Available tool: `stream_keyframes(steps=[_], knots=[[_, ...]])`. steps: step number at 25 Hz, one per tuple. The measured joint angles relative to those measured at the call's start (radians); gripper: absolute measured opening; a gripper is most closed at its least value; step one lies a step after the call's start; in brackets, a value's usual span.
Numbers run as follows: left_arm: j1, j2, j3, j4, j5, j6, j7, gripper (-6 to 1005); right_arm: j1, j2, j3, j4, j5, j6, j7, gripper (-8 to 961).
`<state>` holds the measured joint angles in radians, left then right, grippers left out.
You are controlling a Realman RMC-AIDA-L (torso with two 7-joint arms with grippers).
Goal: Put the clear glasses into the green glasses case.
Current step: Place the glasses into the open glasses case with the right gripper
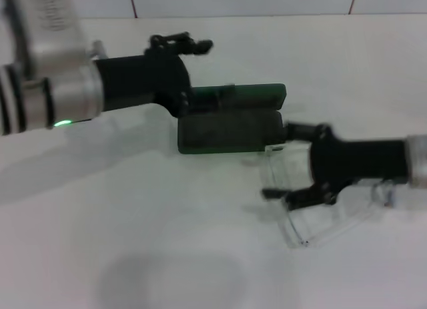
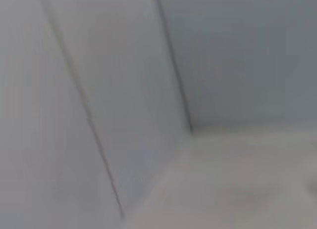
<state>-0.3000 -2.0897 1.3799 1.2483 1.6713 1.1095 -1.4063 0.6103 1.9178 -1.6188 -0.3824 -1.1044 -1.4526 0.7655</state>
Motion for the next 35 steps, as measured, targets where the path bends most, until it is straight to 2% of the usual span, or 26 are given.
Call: stream_keyframes(steps=[4, 6, 8, 10, 12, 15, 17, 19, 20, 27, 31, 35], knots=[[0.083, 0.000, -0.021, -0.140, -0.360, 0.009, 0.248, 774, -0.004, -0.079, 0.023, -0.099, -0.048, -0.051, 0.049, 869], [0.116, 0.000, -0.022, -0.234, -0.550, 0.029, 0.379, 774, -0.001, -0.102, 0.058, -0.192, -0.165, -0.038, 0.093, 869], [0.133, 0.000, -0.022, -0.344, -0.716, 0.075, 0.494, 774, 0.008, -0.107, 0.116, -0.289, -0.321, -0.038, 0.159, 869], [0.132, 0.002, -0.024, -0.441, -0.795, 0.127, 0.558, 774, 0.026, -0.093, 0.195, -0.424, -0.541, -0.063, 0.250, 869], [0.129, 0.004, -0.044, -0.533, -0.828, 0.186, 0.596, 774, 0.041, -0.063, 0.237, -0.537, -0.709, -0.088, 0.316, 869], [0.132, 0.003, -0.103, -0.623, -0.834, 0.267, 0.612, 774, 0.067, 0.007, 0.266, -0.727, -0.973, -0.118, 0.416, 869], [0.131, 0.005, -0.136, -0.662, -0.834, 0.310, 0.613, 774, 0.083, 0.054, 0.267, -0.806, -1.094, -0.131, 0.431, 869], [0.128, 0.005, -0.171, -0.701, -0.833, 0.354, 0.617, 774, 0.099, 0.088, 0.255, -0.848, -1.168, -0.144, 0.427, 869], [0.128, 0.005, -0.173, -0.704, -0.833, 0.355, 0.617, 774, 0.109, 0.095, 0.243, -0.858, -1.184, -0.148, 0.425, 869], [0.128, 0.004, -0.178, -0.735, -0.834, 0.360, 0.623, 775, 0.212, 0.099, 0.080, -0.814, -1.237, -0.129, 0.423, 837], [0.124, 0.004, -0.185, -0.744, -0.834, 0.359, 0.624, 775, 0.237, 0.103, -0.028, -0.784, -1.262, -0.052, 0.426, 803], [0.119, 0.005, -0.189, -0.745, -0.835, 0.357, 0.624, 775, 0.248, 0.108, -0.090, -0.781, -1.257, -0.016, 0.416, 793]])
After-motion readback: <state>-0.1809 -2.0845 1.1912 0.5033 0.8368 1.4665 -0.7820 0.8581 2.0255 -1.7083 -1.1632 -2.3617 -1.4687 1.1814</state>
